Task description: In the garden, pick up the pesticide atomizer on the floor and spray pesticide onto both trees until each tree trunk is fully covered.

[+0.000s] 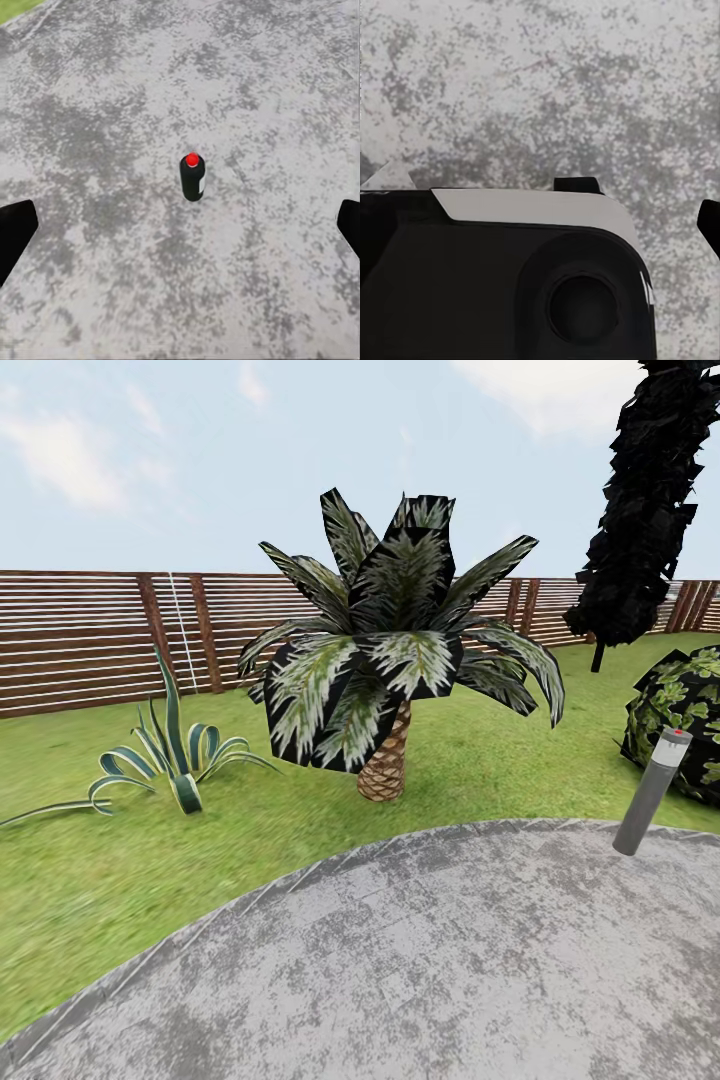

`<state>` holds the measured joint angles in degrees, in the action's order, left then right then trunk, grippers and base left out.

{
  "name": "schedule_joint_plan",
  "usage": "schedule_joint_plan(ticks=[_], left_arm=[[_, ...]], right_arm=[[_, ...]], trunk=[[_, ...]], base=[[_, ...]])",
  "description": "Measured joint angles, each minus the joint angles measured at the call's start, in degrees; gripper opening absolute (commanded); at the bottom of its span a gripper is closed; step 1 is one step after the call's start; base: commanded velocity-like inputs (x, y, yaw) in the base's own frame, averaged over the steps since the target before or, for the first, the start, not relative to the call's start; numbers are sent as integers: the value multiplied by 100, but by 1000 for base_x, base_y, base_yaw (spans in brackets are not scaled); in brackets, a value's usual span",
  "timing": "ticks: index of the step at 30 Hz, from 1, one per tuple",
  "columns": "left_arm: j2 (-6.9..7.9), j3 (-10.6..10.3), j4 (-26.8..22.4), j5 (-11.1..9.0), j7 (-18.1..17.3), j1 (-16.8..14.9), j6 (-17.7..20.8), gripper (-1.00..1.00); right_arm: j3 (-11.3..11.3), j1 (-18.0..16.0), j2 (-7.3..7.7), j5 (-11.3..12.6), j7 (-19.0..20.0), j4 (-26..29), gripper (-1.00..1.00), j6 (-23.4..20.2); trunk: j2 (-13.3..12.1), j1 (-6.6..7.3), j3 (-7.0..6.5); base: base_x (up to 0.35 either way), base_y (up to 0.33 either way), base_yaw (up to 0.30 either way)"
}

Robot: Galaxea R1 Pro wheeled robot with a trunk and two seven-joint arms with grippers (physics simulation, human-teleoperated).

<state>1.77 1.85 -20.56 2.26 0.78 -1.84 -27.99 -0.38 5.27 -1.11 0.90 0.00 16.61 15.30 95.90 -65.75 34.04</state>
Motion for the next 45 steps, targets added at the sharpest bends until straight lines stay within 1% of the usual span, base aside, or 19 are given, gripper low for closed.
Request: schedule_joint_plan(ticks=[6, 7, 12, 15, 17, 20, 22, 23, 25, 28, 29, 31, 35, 36, 37, 38, 40, 42, 45], left_arm=[[61, 11, -262, 20, 4, -333, 26, 100], [35, 14, -308, 9, 5, -556, 29, 100], [-31, 16, -390, 11, 61, -1023, 66, 100], [-57, 13, -425, 21, 165, -1492, 270, 100], [-85, 9, -526, 24, 213, -1901, 565, 100], [-159, 8, -764, 17, 239, -2262, 800, 100], [-243, 8, -1019, 7, 250, -2415, 883, 100], [-344, 5, -1285, 5, 257, -2487, 929, 100], [-449, 7, -1513, 1, 264, -2533, 954, 100], [-534, 8, -1696, 1, 291, -2559, 969, 100], [-554, 6, -1763, 2, 324, -2565, 972, 100], [-567, 4, -1821, 7, 357, -2569, 975, 100], [-584, -4, -1906, 29, 399, -2574, 978, 100], [-583, -10, -1916, 33, 401, -2575, 978, 100], [-585, -13, -1914, 35, 400, -2575, 978, 100], [-587, -14, -1913, 36, 399, -2575, 977, 100], [-588, -17, -1916, 32, 398, -2575, 974, 100], [-589, -17, -1920, 24, 396, -2576, 972, 100], [-597, -29, -1910, 14, 383, -2576, 971, 100]], right_arm=[[-5, 0, -5, 7, -3, 0, 100, 0], [-12, 0, -8, 7, -7, 0, 100, 1], [-14, 0, 2, 4, -10, 11, 100, 7], [-13, -4, 14, -7, -23, 56, 100, 1], [-9, -17, 30, -20, -21, 357, 100, -44], [-10, -50, 36, -26, -5, 1021, 100, -159], [-12, -68, 38, -25, 2, 1602, 100, -401], [-13, -83, 40, -28, 8, 2166, 100, -807], [-14, -91, 38, -35, 20, 2825, 100, -1321], [-14, -148, 35, -41, 26, 3544, 100, -1913], [-14, -275, 34, -44, 28, 3785, 100, -2111], [-14, -489, 33, -41, 28, 3967, 100, -2286], [-14, -1352, 34, -25, 8, 4190, 100, -3097], [-16, -1727, 39, -13, 4, 4220, 100, -3700], [-23, -2008, 60, -5, 18, 4237, 100, -4097], [-32, -2129, 131, 1, 27, 4241, 100, -4421], [-35, -2244, 268, 8, 35, 4247, 100, -4721], [-34, -2315, 365, 13, 37, 4259, 100, -4907], [-45, -2354, 423, 17, 36, 4282, 100, -5013]], trunk=[[0, 0, 0], [0, 0, 0], [0, 0, 0], [0, 0, -1], [0, 0, -2], [0, 0, -1], [0, 0, -1], [0, 0, -2], [0, 0, -1], [0, 0, 0], [0, 0, -1], [0, 0, 0], [0, 0, 0], [0, 0, 0], [0, 0, -1], [0, 0, 0], [0, 0, 0], [0, 0, 0], [0, 0, 0]], base=[[0, 0, 0], [0, 0, 0], [0, 0, 0], [0, 0, 0], [0, 0, 0], [0, 0, 0], [0, 0, 0], [0, 0, 0], [0, 0, 0], [0, 0, 0], [0, 0, 0], [0, 0, 0], [0, 0, 0], [0, 0, 0], [0, 0, 0], [0, 0, 0], [0, 0, 0], [0, 0, 0], [0, 0, 0]])
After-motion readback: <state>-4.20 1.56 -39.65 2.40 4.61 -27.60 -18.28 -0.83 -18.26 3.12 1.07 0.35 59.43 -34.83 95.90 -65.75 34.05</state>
